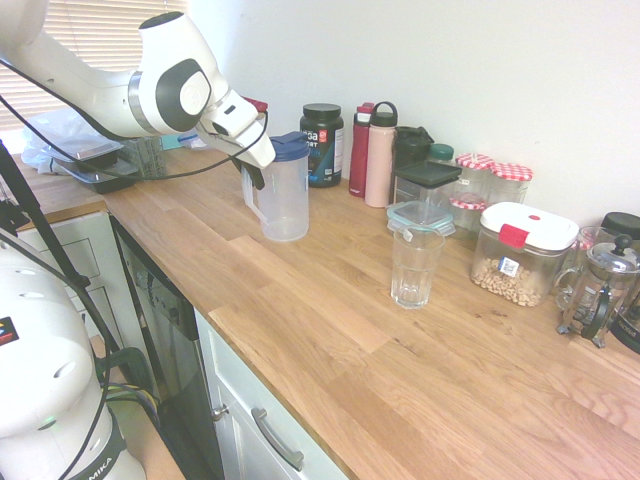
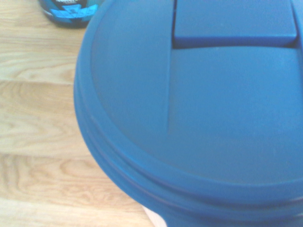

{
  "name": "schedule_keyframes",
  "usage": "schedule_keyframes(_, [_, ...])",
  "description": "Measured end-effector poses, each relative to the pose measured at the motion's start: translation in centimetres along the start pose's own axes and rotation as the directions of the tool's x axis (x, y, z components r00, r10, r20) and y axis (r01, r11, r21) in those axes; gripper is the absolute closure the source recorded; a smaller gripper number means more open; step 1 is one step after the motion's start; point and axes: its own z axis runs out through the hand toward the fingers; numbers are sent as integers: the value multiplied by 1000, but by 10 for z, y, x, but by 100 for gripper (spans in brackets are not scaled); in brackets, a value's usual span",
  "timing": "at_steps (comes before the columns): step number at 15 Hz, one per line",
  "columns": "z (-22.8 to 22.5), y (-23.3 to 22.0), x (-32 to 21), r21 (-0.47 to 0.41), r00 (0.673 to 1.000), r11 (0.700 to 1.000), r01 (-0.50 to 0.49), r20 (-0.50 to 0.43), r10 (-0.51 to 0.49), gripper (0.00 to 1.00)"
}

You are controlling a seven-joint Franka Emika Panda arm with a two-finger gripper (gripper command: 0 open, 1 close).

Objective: Pour me some water

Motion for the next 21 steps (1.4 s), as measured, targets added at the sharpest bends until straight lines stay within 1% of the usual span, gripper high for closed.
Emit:
schedule_keyframes(5, [3, -5, 0, -5, 1000, 1000, -19, -6, 18, 0])
schedule_keyframes(9, [15, -1, 1, -32, 1000, 999, -25, 11, 26, 0])
schedule_keyframes(14, [12, -1, -2, -40, 999, 999, -21, 23, 22, 0])
schedule_keyframes(15, [10, 0, -7, -60, 999, 998, -12, 38, 14, 0])
schedule_keyframes(16, [5, 3, -12, -101, 998, 995, 0, 56, 6, 0])
schedule_keyframes(18, [-12, 17, -15, -205, 996, 978, 24, 88, -6, 0])
schedule_keyframes(20, [-32, 37, 3, -285, 994, 958, 27, 109, 5, 0])
schedule_keyframes(21, [-38, 47, 17, -299, 992, 954, 23, 123, 14, 0])
